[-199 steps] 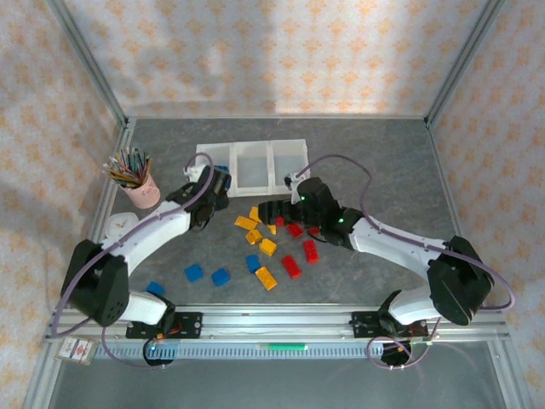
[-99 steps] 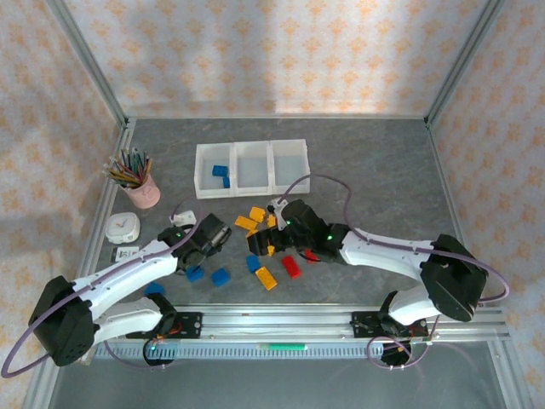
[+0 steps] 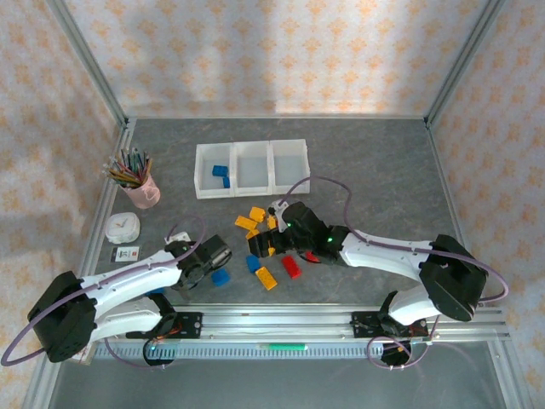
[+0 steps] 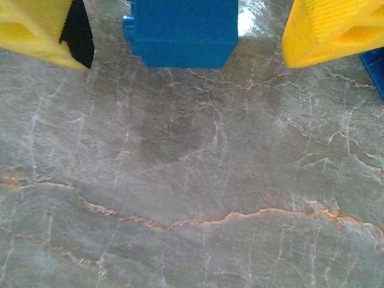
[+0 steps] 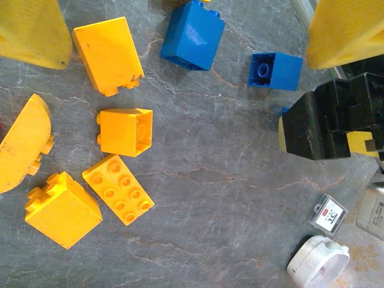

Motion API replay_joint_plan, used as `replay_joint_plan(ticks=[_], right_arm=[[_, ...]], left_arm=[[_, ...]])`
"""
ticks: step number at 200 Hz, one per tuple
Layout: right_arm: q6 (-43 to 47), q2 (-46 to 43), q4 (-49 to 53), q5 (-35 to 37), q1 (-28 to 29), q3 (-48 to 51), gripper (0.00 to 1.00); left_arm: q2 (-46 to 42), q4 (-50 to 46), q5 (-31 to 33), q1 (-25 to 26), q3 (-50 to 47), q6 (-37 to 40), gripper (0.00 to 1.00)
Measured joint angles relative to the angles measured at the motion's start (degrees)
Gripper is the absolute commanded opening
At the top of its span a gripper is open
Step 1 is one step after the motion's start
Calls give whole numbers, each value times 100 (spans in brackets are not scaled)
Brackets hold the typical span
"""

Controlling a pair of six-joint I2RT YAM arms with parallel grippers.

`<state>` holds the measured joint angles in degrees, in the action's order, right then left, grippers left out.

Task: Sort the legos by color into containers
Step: Pick up the lego from the bottom-left of the table, then place the lego in the container.

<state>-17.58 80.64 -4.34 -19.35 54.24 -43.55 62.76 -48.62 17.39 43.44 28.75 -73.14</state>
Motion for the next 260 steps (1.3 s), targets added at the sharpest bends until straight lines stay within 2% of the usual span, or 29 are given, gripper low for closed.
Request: replay_joint_plan(ticks=[70,133,189,231,260], right_arm=[[-37,0,-20,4,0,0,100],[-37,52,-44,26,0,0,100],[-35,46,-15,225,-13,-17,100],[-39,-79,146,411,-308,-208,100],[-39,-146,179,490,-553,-321,100]], left_arm=[[267,691,-76,7,-120,9,66],[323,907,-79,7,-203,57,43],[63,807,26,7,-57,166,40],[11,730,431,-79,883,581,40],[195,890,623,-479,1587,1139,39]])
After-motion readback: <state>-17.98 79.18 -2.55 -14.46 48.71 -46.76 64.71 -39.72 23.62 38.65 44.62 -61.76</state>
